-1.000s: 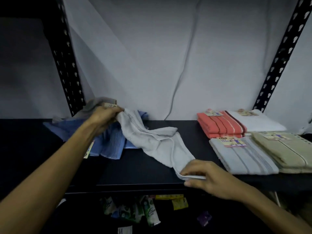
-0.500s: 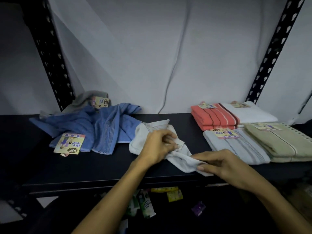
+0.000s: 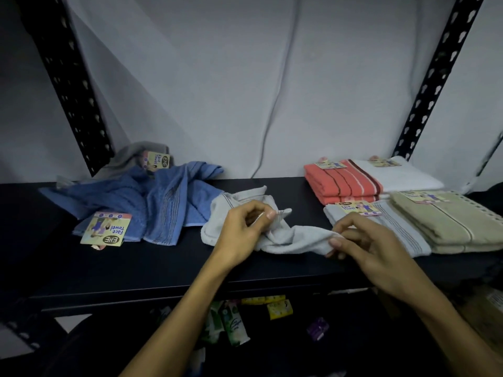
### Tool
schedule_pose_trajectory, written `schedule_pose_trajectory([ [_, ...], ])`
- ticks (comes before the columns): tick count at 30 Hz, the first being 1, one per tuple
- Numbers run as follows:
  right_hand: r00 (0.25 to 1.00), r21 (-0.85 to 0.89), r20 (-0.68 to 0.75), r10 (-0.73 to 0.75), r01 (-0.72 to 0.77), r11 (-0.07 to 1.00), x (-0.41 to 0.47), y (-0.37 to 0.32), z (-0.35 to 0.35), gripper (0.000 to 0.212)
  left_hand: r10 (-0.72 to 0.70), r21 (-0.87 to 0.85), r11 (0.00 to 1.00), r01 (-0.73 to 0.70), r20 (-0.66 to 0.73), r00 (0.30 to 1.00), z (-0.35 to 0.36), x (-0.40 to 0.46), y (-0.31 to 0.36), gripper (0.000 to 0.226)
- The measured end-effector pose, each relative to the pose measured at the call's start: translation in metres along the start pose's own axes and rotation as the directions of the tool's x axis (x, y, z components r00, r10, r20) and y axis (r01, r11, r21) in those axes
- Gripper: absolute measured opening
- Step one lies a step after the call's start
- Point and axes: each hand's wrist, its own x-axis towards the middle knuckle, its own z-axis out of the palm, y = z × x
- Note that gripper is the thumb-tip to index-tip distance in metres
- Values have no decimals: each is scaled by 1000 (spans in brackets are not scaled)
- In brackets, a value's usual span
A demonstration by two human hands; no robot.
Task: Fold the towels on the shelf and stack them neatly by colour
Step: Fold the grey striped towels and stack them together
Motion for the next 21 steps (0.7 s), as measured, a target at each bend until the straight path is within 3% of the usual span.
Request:
schedule_pose_trajectory([
  [4, 981, -290, 99, -166, 188, 938, 19, -20, 6, 11, 30, -192, 981, -10, 102, 994, 4, -1, 24, 7],
  [7, 974, -236, 101, -205, 223, 946, 30, -32, 11, 20, 50, -243, 970, -9, 163, 985, 6, 0, 38, 5],
  [12, 940, -184, -116, -320, 296, 937, 34, -40, 13, 12, 74, -263, 965, -25, 178, 981, 6, -7, 43, 12],
  [18, 970, -192, -66, -232, 216, 957, 33, -33, 16, 35, 55, -282, 960, -3, 177, 983, 6, -14, 40, 19],
  [21, 965, -197, -84, -248, 227, 954, 36, -33, 15, 35, 50, -301, 954, 3, 171, 984, 5, -15, 41, 17],
])
